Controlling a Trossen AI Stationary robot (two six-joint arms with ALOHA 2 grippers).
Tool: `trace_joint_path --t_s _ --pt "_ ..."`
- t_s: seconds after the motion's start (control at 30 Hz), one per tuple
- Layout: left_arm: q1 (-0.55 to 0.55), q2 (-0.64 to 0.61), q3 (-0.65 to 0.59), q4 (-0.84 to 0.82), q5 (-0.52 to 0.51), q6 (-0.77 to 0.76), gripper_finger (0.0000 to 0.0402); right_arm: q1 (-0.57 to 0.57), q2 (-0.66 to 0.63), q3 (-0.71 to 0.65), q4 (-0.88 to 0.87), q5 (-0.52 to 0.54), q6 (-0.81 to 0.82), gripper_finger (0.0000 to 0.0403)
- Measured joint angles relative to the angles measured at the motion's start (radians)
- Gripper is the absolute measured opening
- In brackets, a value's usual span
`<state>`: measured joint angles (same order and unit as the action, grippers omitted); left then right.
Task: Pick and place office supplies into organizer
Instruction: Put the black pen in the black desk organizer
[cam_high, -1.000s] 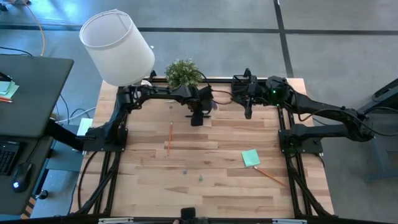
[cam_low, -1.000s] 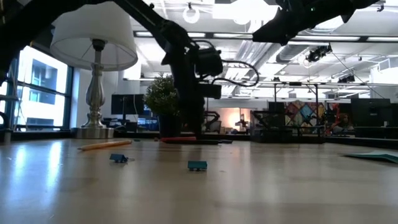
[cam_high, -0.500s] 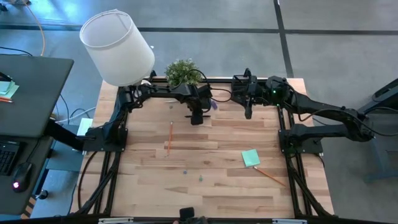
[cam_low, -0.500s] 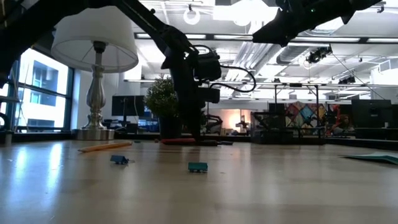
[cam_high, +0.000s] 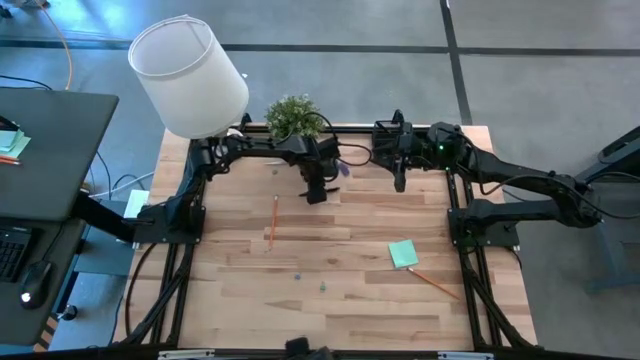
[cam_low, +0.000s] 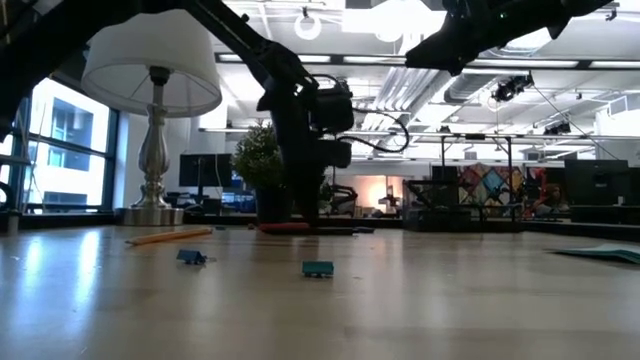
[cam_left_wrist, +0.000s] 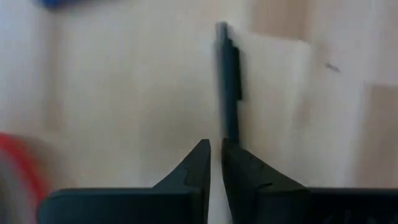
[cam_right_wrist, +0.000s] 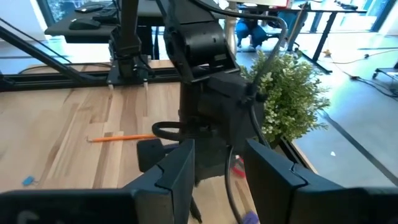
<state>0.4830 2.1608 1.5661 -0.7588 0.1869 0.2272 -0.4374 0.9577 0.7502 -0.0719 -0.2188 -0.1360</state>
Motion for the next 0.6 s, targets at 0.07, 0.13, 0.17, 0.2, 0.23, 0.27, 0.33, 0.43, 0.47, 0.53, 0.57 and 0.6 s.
trace_joint_path --t_s 0.07,0.13,0.17,0.2,0.23,0.27,0.33,0.43,0.47,0.53,0.57,0.6 --pt "-0.001 0.02 0.004 -0.009 -0.005 -0.003 0.0012 0.0 0.0 0.0 0.0 0.0 0.0 0.0129" --pt "0.001 0.028 0.006 -0.021 -0.044 -0.003 0.0007 0.0 0.0 0.0 0.001 0.0 -0.001 0.0129" --pt "0.001 0.032 0.005 -0.022 -0.05 -0.004 0.0005 0.0 0.0 0.0 0.001 0.0 -0.001 0.0129" --pt "0.001 0.034 0.005 -0.021 -0.057 -0.004 0.0004 0.0 0.0 0.0 0.0 0.0 -0.001 0.0129" --pt "0.001 0.034 0.005 -0.02 -0.061 -0.004 0.0004 0.0 0.0 0.0 0.001 0.0 -0.002 0.0129" --pt "0.002 0.034 0.005 -0.019 -0.06 -0.004 0.0003 0.0 0.0 0.0 0.001 0.0 -0.003 0.0129" --pt "0.004 0.031 0.02 -0.036 -0.052 -0.006 0.0003 0.0 0.0 0.0 0.001 0.001 -0.005 0.0129" --pt "0.001 0.039 0.07 -0.123 -0.043 -0.007 0.0003 0.0 0.0 0.0 0.0 0.001 -0.02 0.0129" --pt "0.001 0.04 0.09 -0.166 -0.026 -0.01 0.0003 0.0 0.0 0.0 0.0 0.001 -0.021 0.0129" --pt "-0.008 0.039 0.14 -0.209 0.004 -0.015 0.0003 0.0 0.0 0.0 -0.002 0.001 -0.021 0.0129" --pt "-0.015 0.036 0.16 -0.228 0.004 -0.015 0.0003 0.0 0.0 0.0 -0.005 0.001 -0.021 0.0129" --pt "-0.027 0.035 0.175 -0.249 0.002 -0.021 0.0003 0.0 0.0 0.0 -0.008 0.001 -0.021 0.0129"
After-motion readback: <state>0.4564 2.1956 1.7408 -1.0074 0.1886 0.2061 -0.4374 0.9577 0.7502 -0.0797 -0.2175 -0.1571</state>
